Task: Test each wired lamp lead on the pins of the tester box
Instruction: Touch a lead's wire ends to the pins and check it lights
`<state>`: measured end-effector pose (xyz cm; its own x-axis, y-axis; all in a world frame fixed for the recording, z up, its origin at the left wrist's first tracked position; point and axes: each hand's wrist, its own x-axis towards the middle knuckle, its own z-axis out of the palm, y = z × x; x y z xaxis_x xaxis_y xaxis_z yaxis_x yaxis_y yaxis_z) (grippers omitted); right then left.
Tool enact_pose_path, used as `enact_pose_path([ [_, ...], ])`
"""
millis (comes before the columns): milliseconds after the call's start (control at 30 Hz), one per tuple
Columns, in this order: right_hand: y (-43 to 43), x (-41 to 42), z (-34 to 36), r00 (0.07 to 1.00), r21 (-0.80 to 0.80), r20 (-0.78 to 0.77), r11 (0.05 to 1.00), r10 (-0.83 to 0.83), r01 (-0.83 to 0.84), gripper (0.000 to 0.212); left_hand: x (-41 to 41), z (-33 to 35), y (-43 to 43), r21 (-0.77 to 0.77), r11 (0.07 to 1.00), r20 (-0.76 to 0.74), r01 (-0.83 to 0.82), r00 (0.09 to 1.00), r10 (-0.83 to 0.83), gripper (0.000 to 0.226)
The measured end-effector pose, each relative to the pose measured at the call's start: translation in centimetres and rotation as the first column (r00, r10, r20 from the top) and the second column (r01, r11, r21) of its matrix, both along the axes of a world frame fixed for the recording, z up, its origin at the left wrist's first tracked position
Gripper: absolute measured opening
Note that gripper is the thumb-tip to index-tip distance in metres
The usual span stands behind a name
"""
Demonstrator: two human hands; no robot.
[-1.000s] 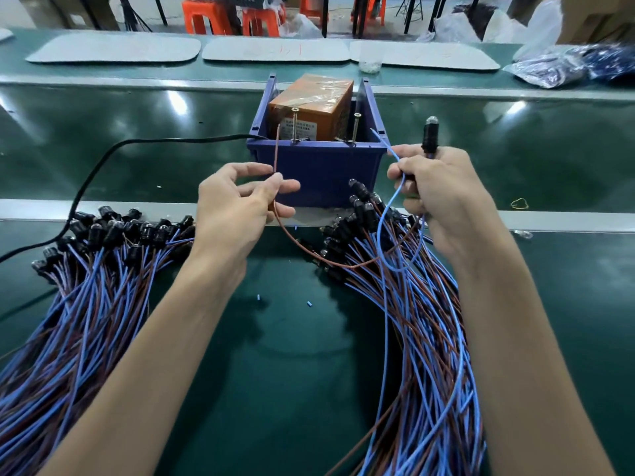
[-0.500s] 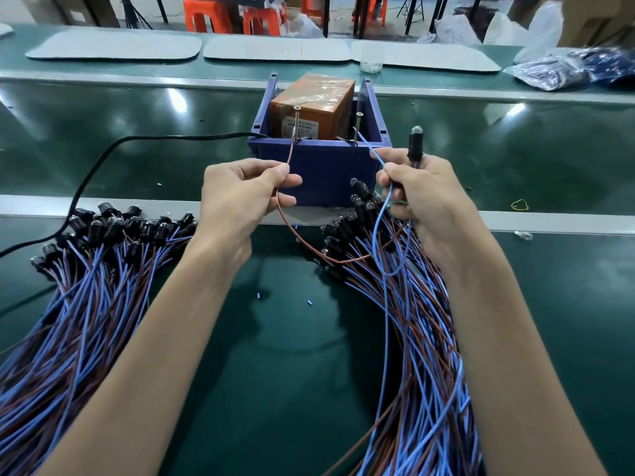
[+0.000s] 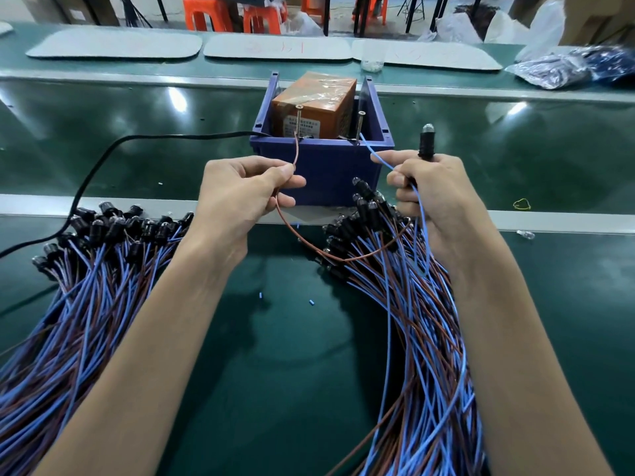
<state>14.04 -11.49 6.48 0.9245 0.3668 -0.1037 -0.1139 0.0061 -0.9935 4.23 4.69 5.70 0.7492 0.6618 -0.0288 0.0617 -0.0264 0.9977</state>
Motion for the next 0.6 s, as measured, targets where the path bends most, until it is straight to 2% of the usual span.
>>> enact_pose_path([
  [600, -0.04, -0.27, 0.34, 1.0, 0.019, -0.016, 1.0, 0.013, -0.013, 0.035, -0.16, -0.02, 0.05, 0.034, 0.999, -0.032, 0.006, 0.999, -0.005, 0.011],
])
